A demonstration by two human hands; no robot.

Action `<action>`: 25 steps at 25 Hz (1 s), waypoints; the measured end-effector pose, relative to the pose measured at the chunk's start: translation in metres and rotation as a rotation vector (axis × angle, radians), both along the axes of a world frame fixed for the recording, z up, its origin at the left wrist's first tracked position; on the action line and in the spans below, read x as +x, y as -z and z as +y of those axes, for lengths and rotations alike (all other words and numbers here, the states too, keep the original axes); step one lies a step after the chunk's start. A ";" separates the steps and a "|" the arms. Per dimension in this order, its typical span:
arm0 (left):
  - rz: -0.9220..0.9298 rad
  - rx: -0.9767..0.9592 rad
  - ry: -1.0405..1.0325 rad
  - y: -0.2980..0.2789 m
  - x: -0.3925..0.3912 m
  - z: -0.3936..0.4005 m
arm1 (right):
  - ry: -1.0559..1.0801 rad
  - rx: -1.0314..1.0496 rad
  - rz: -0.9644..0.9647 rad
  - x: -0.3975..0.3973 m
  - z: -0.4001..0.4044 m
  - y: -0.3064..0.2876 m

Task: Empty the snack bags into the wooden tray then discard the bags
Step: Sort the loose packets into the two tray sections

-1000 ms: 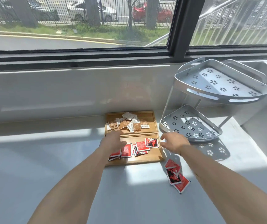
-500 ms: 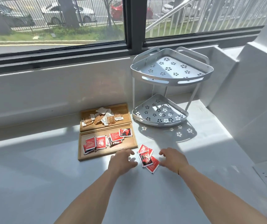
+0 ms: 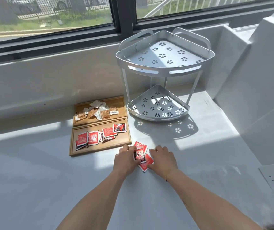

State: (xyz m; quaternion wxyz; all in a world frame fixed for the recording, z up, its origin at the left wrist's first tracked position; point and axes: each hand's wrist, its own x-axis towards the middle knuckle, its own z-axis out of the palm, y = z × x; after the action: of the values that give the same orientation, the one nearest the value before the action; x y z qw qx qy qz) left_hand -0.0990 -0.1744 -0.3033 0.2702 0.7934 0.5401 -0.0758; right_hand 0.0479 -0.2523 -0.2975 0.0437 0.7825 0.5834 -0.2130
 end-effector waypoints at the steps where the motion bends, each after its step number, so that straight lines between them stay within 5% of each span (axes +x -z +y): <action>1: 0.011 0.008 -0.001 0.000 0.001 -0.001 | -0.014 0.006 -0.008 -0.002 0.001 0.002; 7: -0.125 -0.032 -0.141 -0.002 0.003 -0.002 | 0.028 0.027 0.061 -0.008 0.007 0.010; 14: -0.355 -0.332 -0.328 -0.008 0.000 0.011 | 0.143 -0.034 0.314 0.010 0.010 0.008; 25: 0.153 -0.150 0.191 -0.014 0.034 0.050 | 0.328 -0.039 0.371 0.047 -0.010 0.009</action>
State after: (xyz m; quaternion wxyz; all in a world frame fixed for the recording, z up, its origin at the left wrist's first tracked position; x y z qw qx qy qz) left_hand -0.0646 -0.1243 -0.2896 0.2784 0.8106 0.4742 -0.2013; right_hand 0.0950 -0.2627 -0.3067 -0.0844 0.8132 0.4425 -0.3685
